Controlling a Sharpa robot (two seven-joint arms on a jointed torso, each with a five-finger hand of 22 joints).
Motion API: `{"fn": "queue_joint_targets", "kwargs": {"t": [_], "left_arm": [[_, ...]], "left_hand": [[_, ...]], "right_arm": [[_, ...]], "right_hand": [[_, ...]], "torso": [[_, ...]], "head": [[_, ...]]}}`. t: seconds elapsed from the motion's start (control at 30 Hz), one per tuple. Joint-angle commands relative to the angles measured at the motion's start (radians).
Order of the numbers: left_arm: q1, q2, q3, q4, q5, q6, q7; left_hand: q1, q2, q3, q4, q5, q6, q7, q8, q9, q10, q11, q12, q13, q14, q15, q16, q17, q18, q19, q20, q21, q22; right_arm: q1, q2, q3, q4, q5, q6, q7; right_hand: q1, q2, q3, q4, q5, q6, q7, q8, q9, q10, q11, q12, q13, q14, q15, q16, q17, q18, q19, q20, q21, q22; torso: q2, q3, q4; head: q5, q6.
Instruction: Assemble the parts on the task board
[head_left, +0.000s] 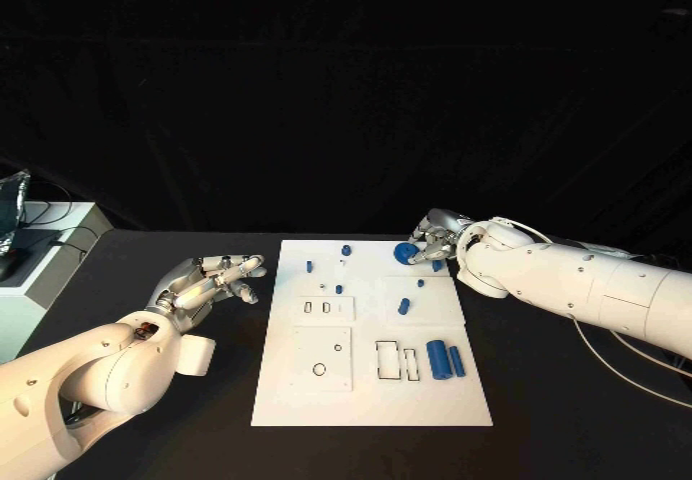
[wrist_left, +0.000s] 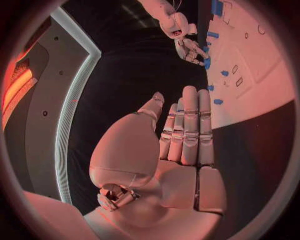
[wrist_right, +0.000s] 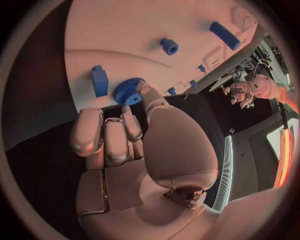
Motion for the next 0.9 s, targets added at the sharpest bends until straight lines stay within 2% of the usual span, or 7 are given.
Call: {"fn": "queue_joint_targets", "kwargs": {"t": [0.03, 0.2, 0.43, 0.63, 0.7, 0.73, 0.9], "left_arm": [[0.000, 0.002, 0.001, 0.002, -0.004, 0.006, 0.004], [0.000, 0.002, 0.001, 0.000, -0.004, 0.007, 0.002], [0.000, 0.003, 0.001, -0.001, -0.004, 0.009, 0.001], [0.000, 0.003, 0.001, -0.001, -0.004, 0.009, -0.001], [0.000, 0.003, 0.001, -0.001, -0.004, 0.009, -0.001], [0.000, 0.003, 0.001, -0.001, -0.004, 0.009, -0.001], [0.000, 0.003, 0.001, -0.002, -0.004, 0.009, -0.002]], "left_hand": [[0.001, 0.006, 0.001, -0.002, -0.001, -0.002, 0.000, -0.004, 0.001, -0.002, -0.002, 0.003, 0.001, -0.006, 0.000, 0.005, -0.001, 0.014, -0.005, 0.004, 0.002, -0.001], [0.001, 0.005, 0.007, -0.005, -0.002, -0.001, 0.001, -0.005, 0.001, -0.002, -0.002, 0.002, 0.000, -0.007, 0.000, 0.005, -0.001, 0.014, -0.006, 0.004, 0.004, -0.002], [0.002, 0.005, 0.009, -0.007, -0.001, -0.002, 0.001, -0.005, 0.001, -0.002, -0.002, 0.002, 0.000, -0.007, 0.000, 0.005, -0.002, 0.014, -0.006, 0.004, 0.005, -0.002], [0.004, 0.004, 0.011, -0.009, -0.001, -0.002, 0.001, -0.005, 0.001, -0.003, -0.002, 0.002, 0.000, -0.007, 0.000, 0.005, -0.002, 0.014, -0.006, 0.004, 0.005, -0.002], [0.006, 0.005, 0.014, -0.011, -0.001, -0.001, 0.001, -0.005, 0.001, -0.003, -0.002, 0.002, 0.000, -0.007, -0.001, 0.006, -0.002, 0.014, -0.006, 0.004, 0.006, -0.002], [0.007, 0.005, 0.015, -0.012, -0.001, -0.001, 0.001, -0.005, 0.001, -0.003, -0.002, 0.002, 0.000, -0.007, -0.001, 0.006, -0.002, 0.014, -0.006, 0.003, 0.006, -0.002], [0.005, 0.004, 0.022, -0.015, -0.001, -0.002, 0.002, -0.005, 0.001, -0.003, -0.002, 0.002, 0.000, -0.008, 0.000, 0.006, -0.002, 0.014, -0.008, 0.003, 0.008, -0.002]], "right_arm": [[0.000, 0.002, 0.000, -0.005, 0.021, 0.040, -0.004], [0.000, 0.004, 0.000, -0.013, 0.034, 0.065, -0.004], [0.000, 0.005, 0.000, -0.015, 0.045, 0.096, -0.005], [0.001, 0.008, 0.000, -0.019, 0.050, 0.117, -0.007], [0.001, 0.008, 0.000, -0.020, 0.051, 0.121, -0.006], [0.002, 0.009, 0.000, -0.020, 0.052, 0.123, -0.006], [0.003, 0.011, 0.000, -0.023, 0.055, 0.133, -0.006]], "right_hand": [[-0.006, 0.003, 0.000, 0.004, 0.001, -0.003, 0.010, -0.002, 0.000, 0.002, -0.003, 0.003, 0.033, 0.004, 0.004, 0.002, 0.001, 0.018, 0.064, 0.005, 0.006, 0.140], [-0.011, 0.008, 0.000, 0.006, 0.010, 0.004, 0.009, -0.003, -0.001, 0.003, -0.004, 0.003, 0.034, 0.004, 0.003, 0.001, 0.001, 0.018, 0.064, 0.004, 0.007, 0.140], [-0.031, 0.008, -0.005, 0.012, 0.049, 0.010, 0.007, -0.004, -0.001, 0.004, -0.005, 0.004, 0.035, 0.005, 0.002, 0.001, 0.004, 0.017, 0.063, 0.003, 0.011, 0.141], [-0.053, 0.016, -0.004, 0.012, 0.093, 0.017, 0.005, -0.005, -0.002, 0.008, -0.007, 0.006, 0.038, 0.006, 0.000, 0.002, 0.007, 0.015, 0.063, 0.001, 0.016, 0.141], [-0.060, 0.018, -0.004, 0.010, 0.121, 0.017, 0.004, -0.006, -0.003, 0.009, -0.008, 0.006, 0.039, 0.006, 0.000, 0.002, 0.008, 0.015, 0.063, 0.001, 0.017, 0.142], [-0.065, 0.019, -0.004, 0.002, 0.124, 0.017, 0.004, -0.006, -0.003, 0.010, -0.009, 0.006, 0.040, 0.006, 0.000, 0.002, 0.009, 0.014, 0.063, 0.000, 0.019, 0.142], [-0.083, 0.009, -0.011, 0.008, 0.122, 0.011, 0.005, -0.007, -0.004, 0.008, -0.007, 0.004, 0.039, 0.006, 0.000, 0.003, 0.010, 0.014, 0.062, 0.000, 0.021, 0.142]], "torso": [[0.000, 0.0001, 0.0004], [0.000, 0.0005, -0.0008], [0.000, 0.0002, -0.0001], [0.000, -0.0003, -0.0005], [0.000, -0.0002, -0.0002], [0.000, 0.0000, -0.0001], [0.000, -0.0005, -0.0001]], "head": [[-0.002, -0.003], [0.000, -0.005], [0.001, -0.004], [0.002, -0.005], [0.003, -0.005], [0.003, -0.005], [0.001, -0.005]]}}
